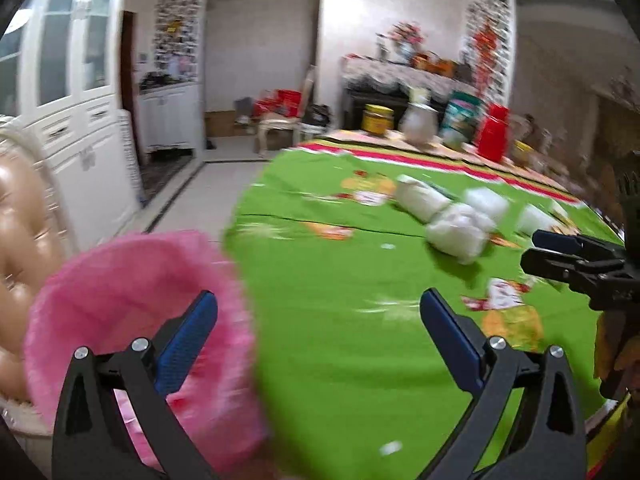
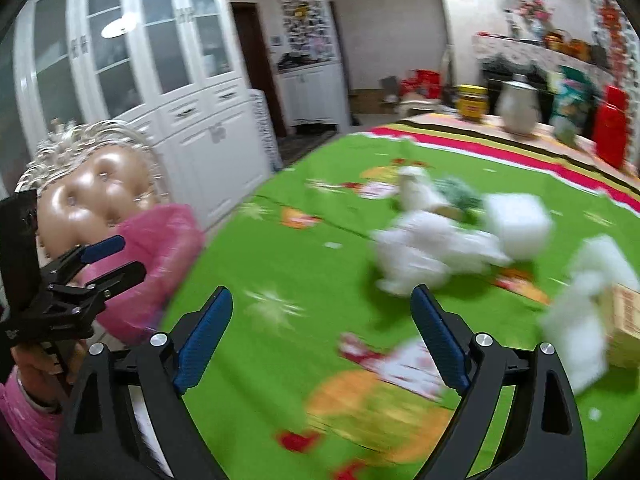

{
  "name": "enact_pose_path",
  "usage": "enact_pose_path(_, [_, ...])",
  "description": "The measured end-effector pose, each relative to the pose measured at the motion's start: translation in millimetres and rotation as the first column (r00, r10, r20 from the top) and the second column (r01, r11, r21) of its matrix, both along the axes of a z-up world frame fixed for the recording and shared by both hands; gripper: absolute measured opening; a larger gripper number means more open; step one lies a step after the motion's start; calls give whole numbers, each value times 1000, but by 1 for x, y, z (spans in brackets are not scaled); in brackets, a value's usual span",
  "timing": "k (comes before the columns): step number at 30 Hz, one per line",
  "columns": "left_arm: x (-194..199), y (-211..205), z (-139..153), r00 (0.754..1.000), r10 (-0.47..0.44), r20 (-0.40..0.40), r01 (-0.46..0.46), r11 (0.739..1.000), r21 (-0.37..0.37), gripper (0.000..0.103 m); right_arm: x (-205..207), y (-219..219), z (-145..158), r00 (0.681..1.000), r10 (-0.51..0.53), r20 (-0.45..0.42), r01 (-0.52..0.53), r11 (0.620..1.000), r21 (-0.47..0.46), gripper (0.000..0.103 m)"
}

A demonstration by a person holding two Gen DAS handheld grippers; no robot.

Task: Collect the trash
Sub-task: 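Grasp a white plastic bag with the left tool while the right tool grasps a foam block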

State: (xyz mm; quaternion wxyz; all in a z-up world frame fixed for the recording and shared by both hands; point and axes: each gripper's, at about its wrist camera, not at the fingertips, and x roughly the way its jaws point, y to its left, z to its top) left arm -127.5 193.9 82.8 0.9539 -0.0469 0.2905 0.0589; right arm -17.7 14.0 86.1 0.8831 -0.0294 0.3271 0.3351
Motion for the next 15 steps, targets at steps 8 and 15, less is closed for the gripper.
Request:
enact_pose_path(8, [82, -77, -15, 982, -171, -77, 169, 985, -25, 98, 27, -100, -23, 974, -223, -48, 221, 974, -51, 88])
enact_pose_path(15, [143, -110, -31, 965, -213, -155, 204, 976, -73, 98, 54, -147, -53, 937, -320, -140, 307, 946, -102, 88])
